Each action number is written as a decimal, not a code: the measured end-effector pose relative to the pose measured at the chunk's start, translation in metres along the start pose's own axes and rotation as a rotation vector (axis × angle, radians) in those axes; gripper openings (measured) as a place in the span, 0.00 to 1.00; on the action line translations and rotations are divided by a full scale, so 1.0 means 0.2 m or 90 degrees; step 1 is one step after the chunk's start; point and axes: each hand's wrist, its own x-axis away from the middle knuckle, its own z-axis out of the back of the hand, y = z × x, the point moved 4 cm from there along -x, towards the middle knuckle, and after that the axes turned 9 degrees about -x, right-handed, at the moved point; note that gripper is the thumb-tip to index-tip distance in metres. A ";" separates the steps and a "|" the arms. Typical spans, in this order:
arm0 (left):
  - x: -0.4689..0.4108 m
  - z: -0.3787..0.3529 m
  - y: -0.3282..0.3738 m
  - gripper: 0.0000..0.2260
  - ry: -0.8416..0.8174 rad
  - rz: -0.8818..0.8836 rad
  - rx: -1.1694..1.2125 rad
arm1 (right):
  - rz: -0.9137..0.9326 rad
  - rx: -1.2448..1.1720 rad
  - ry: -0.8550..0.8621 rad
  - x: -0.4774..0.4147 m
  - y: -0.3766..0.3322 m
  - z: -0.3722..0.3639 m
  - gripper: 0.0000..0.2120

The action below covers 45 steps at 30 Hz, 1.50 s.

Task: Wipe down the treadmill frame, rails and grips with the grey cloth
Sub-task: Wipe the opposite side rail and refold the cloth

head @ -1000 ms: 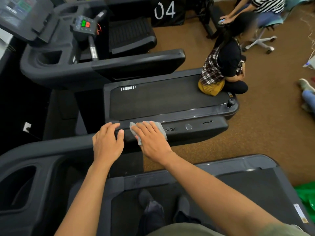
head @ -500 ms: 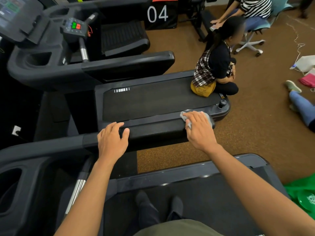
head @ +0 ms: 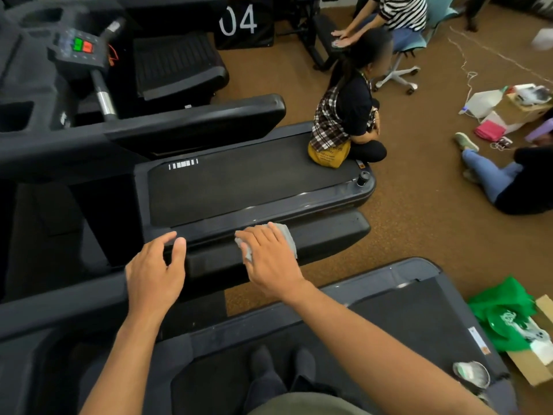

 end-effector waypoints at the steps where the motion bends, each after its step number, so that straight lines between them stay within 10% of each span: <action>1: -0.02 -0.01 0.02 0.19 -0.007 -0.014 0.007 | 0.002 0.005 0.010 0.00 0.07 0.04 0.15; 10: -0.06 -0.12 0.22 0.19 -0.077 -0.107 0.074 | -0.205 0.080 0.079 0.07 0.65 0.46 0.17; 17: -0.03 -0.06 0.11 0.18 -0.072 -0.069 0.155 | -0.514 -0.144 0.128 0.12 0.87 0.63 0.17; 29: 0.02 0.14 -0.19 0.19 -0.034 0.105 0.265 | -0.210 -0.018 0.142 0.11 0.16 0.09 0.16; 37: 0.05 0.17 -0.23 0.16 -0.006 0.110 0.256 | 0.008 0.045 -0.043 -0.11 -0.44 -0.30 0.18; 45: 0.01 0.11 -0.21 0.17 -0.034 0.091 0.255 | -0.075 0.056 -0.043 -0.14 -0.07 -0.03 0.18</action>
